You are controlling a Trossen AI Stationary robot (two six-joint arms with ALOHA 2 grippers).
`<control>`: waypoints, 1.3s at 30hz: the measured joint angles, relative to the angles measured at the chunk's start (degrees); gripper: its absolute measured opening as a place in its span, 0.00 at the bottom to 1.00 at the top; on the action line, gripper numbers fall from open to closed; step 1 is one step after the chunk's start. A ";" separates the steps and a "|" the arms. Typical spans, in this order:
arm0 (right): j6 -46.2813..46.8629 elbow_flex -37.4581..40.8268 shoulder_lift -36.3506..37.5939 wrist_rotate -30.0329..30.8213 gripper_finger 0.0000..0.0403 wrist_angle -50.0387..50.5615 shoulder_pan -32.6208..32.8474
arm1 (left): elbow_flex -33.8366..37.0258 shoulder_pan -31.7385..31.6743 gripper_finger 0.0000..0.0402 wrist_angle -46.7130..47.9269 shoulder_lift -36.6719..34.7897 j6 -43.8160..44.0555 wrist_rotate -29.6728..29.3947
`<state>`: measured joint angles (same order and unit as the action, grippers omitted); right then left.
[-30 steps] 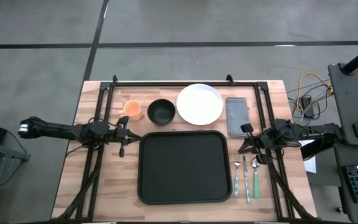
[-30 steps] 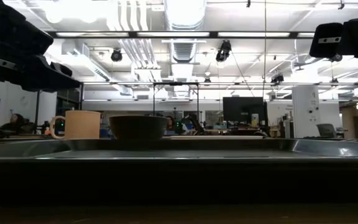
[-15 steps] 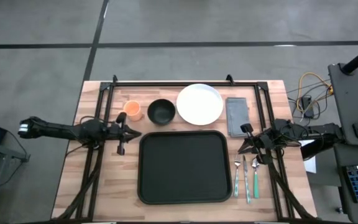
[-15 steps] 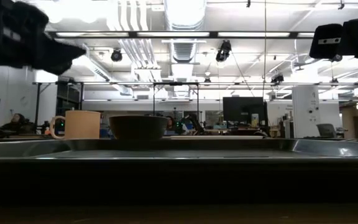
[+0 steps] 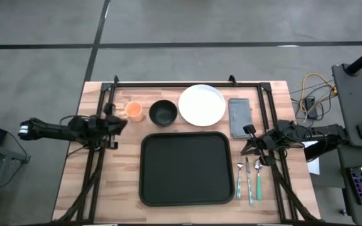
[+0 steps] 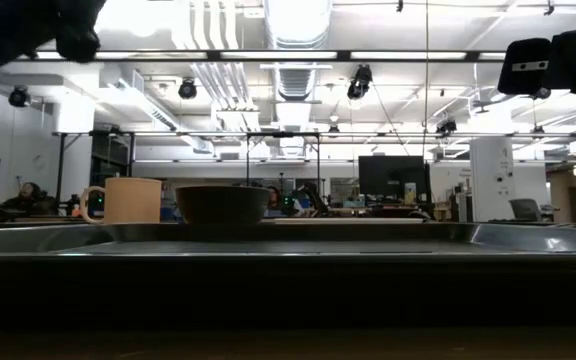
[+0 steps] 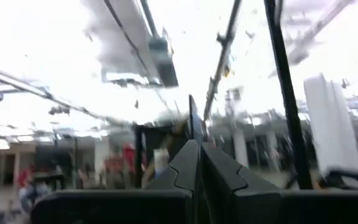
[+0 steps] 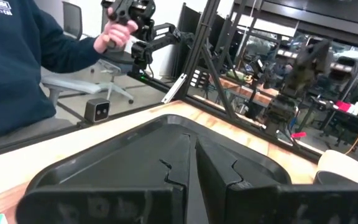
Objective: Set up tray
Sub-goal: Put the orange mug on the black serving tray
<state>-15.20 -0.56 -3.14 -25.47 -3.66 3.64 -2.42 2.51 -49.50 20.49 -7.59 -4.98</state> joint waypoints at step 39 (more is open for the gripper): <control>0.19 0.00 -0.02 0.00 0.04 0.00 -0.02 | -88.64 -0.03 0.00 102.98 36.15 3.86 -38.52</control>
<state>-15.01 -0.56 -3.16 -25.47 -3.66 3.62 -91.06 2.48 53.48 56.64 -3.73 -43.51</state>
